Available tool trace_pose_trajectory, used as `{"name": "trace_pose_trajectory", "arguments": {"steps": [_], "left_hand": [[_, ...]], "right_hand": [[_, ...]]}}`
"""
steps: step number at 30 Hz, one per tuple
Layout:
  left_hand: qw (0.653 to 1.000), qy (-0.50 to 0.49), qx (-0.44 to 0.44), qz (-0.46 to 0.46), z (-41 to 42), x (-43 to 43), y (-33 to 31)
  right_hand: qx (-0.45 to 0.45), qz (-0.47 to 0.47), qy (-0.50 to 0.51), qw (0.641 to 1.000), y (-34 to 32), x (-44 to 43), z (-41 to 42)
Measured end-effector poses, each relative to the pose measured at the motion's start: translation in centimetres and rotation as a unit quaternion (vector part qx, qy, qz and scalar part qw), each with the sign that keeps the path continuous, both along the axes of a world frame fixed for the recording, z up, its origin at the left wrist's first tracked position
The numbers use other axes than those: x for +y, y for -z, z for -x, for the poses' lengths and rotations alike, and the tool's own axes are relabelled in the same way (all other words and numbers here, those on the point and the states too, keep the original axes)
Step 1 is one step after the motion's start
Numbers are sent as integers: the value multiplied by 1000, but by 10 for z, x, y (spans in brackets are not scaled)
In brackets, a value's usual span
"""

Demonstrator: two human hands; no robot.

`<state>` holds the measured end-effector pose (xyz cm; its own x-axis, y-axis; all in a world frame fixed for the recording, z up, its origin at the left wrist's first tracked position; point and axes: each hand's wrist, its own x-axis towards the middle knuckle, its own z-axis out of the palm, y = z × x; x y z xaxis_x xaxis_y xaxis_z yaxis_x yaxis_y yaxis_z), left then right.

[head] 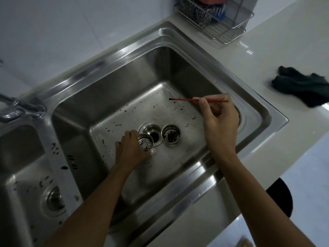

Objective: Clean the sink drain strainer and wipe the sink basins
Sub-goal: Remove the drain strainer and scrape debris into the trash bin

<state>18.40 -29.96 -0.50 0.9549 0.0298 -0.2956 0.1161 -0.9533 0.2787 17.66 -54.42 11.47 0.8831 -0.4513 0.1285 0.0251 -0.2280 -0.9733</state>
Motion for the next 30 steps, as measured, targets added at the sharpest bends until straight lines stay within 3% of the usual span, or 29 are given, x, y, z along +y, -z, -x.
{"name": "trace_pose_trajectory", "arguments": {"steps": [6, 11, 16, 24, 30], "left_hand": [[999, 6, 18, -42, -4, 5, 1], [986, 135, -81, -50, -9, -22, -5], [971, 215, -34, -96, -30, -72, 1], [986, 145, -70, -34, -23, -93, 2], [984, 55, -121, 120, -18, -115, -66]], "right_hand": [[5, -7, 3, 1000, 6, 3, 1], [17, 32, 13, 999, 4, 2, 2], [15, 60, 10, 998, -3, -17, 11], [-14, 79, 27, 996, -9, -59, 28], [-38, 60, 43, 997, -27, -87, 48]]}}
